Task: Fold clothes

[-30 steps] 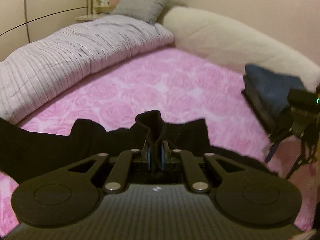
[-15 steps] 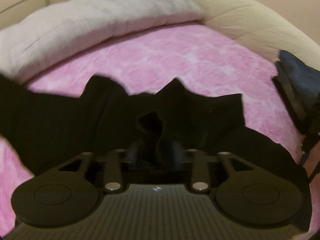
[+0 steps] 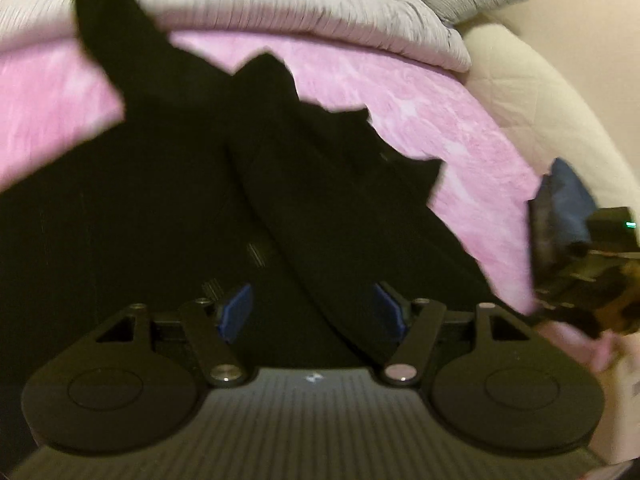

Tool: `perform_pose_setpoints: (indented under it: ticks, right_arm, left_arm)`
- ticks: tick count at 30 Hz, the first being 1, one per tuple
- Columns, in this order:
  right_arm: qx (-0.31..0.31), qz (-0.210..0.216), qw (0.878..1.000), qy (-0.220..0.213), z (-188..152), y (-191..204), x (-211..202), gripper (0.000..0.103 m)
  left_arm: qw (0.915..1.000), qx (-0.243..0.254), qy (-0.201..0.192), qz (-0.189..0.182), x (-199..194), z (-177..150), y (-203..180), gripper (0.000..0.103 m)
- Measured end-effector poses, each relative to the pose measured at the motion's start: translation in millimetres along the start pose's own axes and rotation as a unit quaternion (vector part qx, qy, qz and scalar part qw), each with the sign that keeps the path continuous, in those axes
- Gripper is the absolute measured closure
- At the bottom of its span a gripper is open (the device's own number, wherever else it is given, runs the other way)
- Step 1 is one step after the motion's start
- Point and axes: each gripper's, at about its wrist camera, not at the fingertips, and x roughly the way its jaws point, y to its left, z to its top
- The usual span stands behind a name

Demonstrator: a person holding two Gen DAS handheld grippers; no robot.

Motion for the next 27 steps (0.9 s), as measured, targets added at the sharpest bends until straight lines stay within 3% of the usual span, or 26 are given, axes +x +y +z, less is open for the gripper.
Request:
perform_pose_setpoints:
  ticks: [2,4,6,9,11,12,13,15,18,19,21,24,27]
  right_arm:
    - [-0.012,0.008,1.000,-0.001,-3,1,0,0.084]
    - [-0.029,0.018,0.999,0.000,-5,1,-1,0.064]
    - [-0.054,0.023,0.998,0.009,-6,4,3,0.063]
    - [-0.097,0.016,0.995,0.028,-5,9,11,0.062]
    - [-0.110,0.007,0.993,0.040,-3,8,16,0.072]
    - [-0.108,0.003,0.993,0.042,-1,8,16,0.089]
    - [-0.105,0.000,0.994,0.041,1,6,14,0.097]
    - [-0.096,0.004,0.995,0.033,5,3,5,0.098]
    - [-0.090,0.005,0.996,0.025,10,3,-6,0.099]
    - [-0.093,0.003,0.995,0.024,11,4,-8,0.099]
    - [-0.101,-0.004,0.995,0.019,11,8,-13,0.099]
    - [-0.101,-0.016,0.995,0.007,11,9,-21,0.100]
    - [-0.106,-0.020,0.994,0.009,8,7,-25,0.100]
  left_arm:
    - [0.9996,-0.022,0.004,-0.015,-6,-35,-23,0.041]
    - [0.9991,-0.034,0.005,-0.025,-9,-68,-48,0.040]
    - [0.9990,-0.034,0.004,-0.029,-7,-96,-72,0.039]
    - [0.9999,-0.015,-0.005,-0.004,9,-121,-102,0.039]
    - [0.9998,-0.011,-0.011,0.010,20,-131,-118,0.039]
    - [0.9997,-0.013,-0.015,0.015,27,-134,-124,0.041]
    - [0.9995,-0.010,-0.022,0.022,32,-134,-131,0.043]
    - [0.9989,0.000,-0.027,0.038,44,-136,-141,0.047]
    - [0.9973,0.014,-0.017,0.070,60,-136,-149,0.086]
    - [0.9976,0.010,-0.020,0.066,60,-138,-147,0.094]
    - [0.9983,0.032,-0.014,0.046,56,-140,-145,0.098]
    - [0.9937,0.111,0.013,0.009,42,-141,-135,0.099]
    - [0.9925,0.113,0.041,-0.024,37,-140,-111,0.103]
